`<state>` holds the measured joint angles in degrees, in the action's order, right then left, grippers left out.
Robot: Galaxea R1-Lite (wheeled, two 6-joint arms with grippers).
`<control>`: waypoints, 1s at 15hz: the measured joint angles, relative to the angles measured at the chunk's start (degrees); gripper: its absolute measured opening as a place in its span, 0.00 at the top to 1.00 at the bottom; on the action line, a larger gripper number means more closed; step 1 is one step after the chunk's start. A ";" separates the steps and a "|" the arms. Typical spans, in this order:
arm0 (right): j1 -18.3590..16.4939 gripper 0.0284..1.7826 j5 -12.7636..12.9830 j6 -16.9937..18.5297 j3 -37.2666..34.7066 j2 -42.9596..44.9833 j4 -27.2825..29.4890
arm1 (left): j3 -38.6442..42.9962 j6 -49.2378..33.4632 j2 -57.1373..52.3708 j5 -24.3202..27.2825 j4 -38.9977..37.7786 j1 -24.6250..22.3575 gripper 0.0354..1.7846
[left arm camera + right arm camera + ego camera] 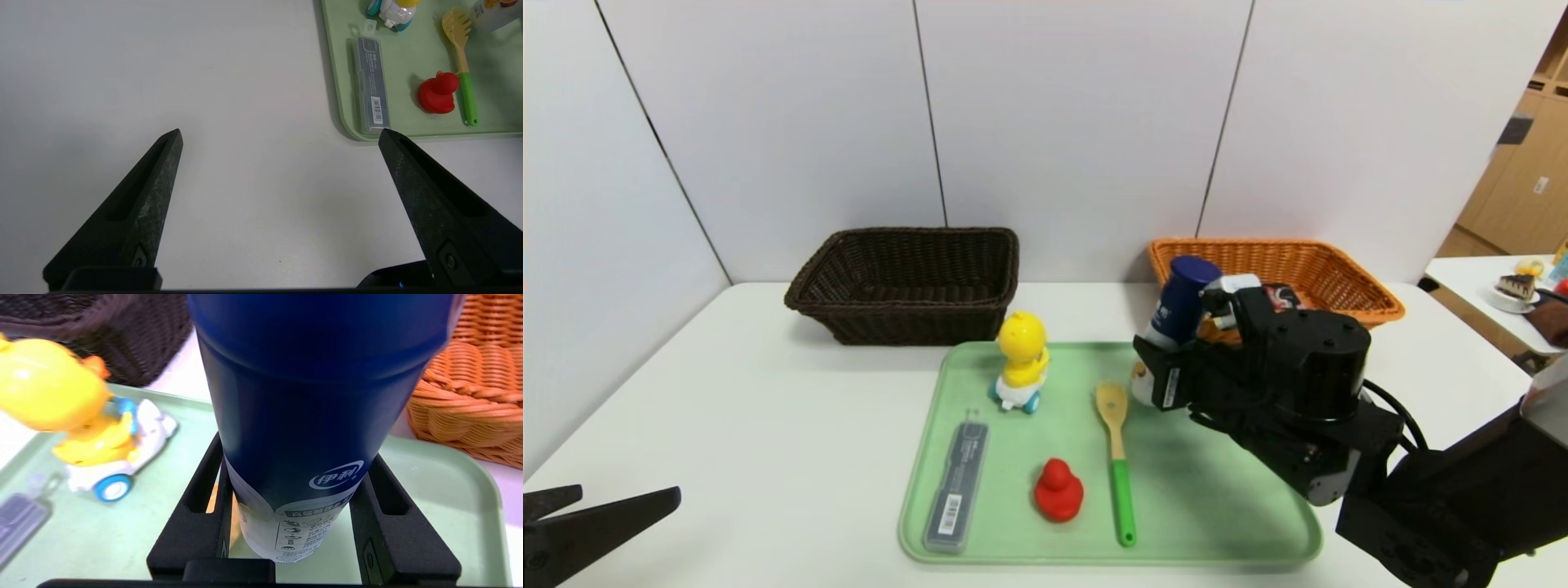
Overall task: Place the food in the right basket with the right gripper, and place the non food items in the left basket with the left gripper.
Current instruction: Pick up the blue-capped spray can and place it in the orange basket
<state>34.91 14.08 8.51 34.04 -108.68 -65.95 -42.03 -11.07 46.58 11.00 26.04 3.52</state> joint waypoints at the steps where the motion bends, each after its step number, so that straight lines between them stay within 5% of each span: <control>1: 0.12 0.56 -0.11 0.00 0.00 0.90 0.46 | 0.00 0.02 0.00 0.02 0.00 0.02 0.06; 5: 1.27 0.56 -1.21 1.60 2.12 7.46 9.37 | -0.05 0.10 0.07 0.07 0.00 0.02 0.06; 9: 1.33 0.56 -3.94 5.55 15.10 15.76 28.81 | 0.00 0.10 0.22 0.09 0.00 0.06 0.06; 12: -5.03 0.56 -7.50 5.32 27.65 18.54 41.70 | 0.17 0.10 0.22 0.13 0.00 0.06 0.06; 15: -13.59 0.56 -12.93 -2.28 33.00 18.52 49.07 | 0.20 0.10 0.22 0.11 0.00 0.06 0.06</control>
<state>21.32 1.15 6.23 67.04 -90.16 -16.88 -41.84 -10.97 46.80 11.11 26.04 3.58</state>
